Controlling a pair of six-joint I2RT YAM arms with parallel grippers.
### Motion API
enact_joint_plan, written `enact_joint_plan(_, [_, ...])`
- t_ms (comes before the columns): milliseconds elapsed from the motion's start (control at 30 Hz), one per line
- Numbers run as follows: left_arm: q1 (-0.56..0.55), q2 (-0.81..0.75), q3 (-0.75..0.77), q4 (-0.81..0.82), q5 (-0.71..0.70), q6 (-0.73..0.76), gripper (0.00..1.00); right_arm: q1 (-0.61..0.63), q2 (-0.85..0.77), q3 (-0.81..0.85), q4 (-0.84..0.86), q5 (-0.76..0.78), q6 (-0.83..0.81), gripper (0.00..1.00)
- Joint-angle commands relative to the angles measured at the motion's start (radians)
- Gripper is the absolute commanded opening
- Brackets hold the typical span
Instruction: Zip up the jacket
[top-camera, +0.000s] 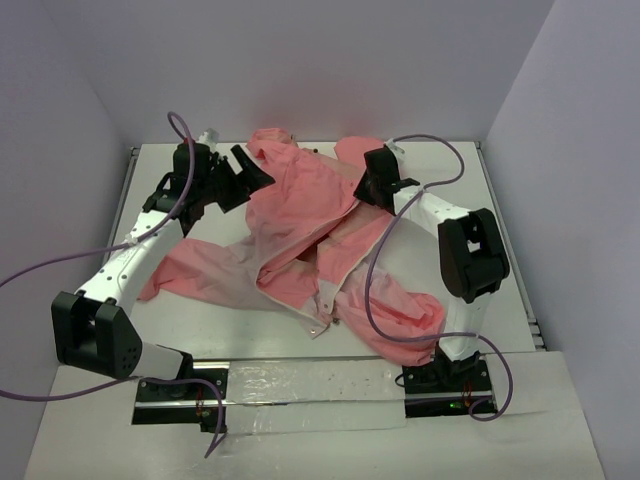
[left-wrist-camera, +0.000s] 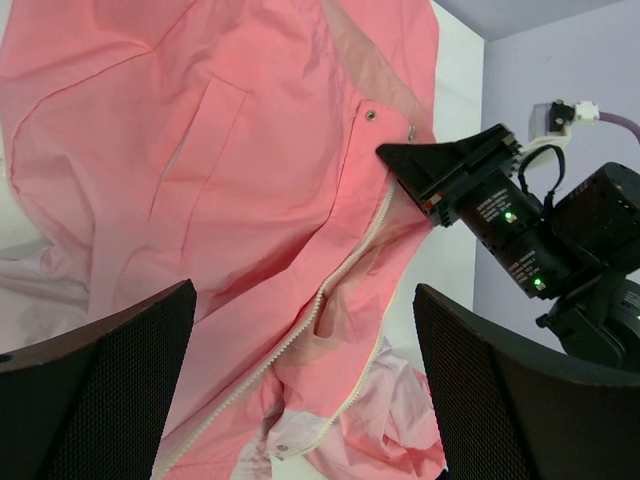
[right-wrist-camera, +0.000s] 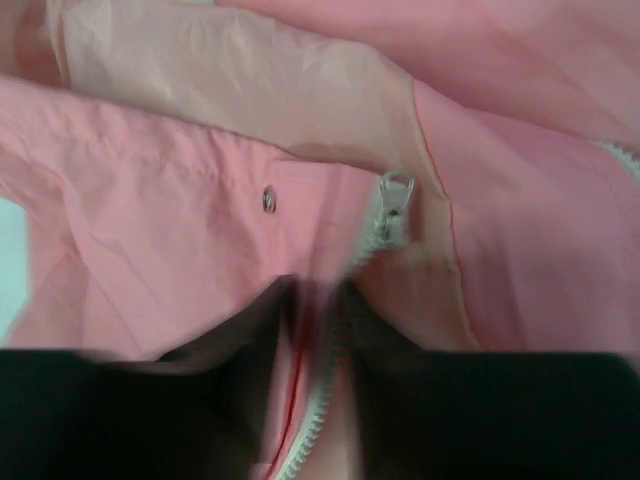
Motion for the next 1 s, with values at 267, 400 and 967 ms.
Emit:
enact_joint_plan(267, [-0.011, 0.035, -0.084, 0.328, 0.27, -0.044, 0.95, -0.017, -0.112, -0.118, 0.454, -0.593, -0.062, 0.0])
enact_joint_plan(400, [-0.014, 0.035, -0.193, 0.59, 0.316, -0.097, 0.96, -0.019, -0.11, -0.131, 0.611, -0.832, -0.025, 0.0])
enact_joint_plan(967, [-0.096, 0.251, -0.291, 1.137, 0.348, -0.393, 0.83, -0.022, -0.104, -0.242, 0.982, -1.016, 0.214, 0.0])
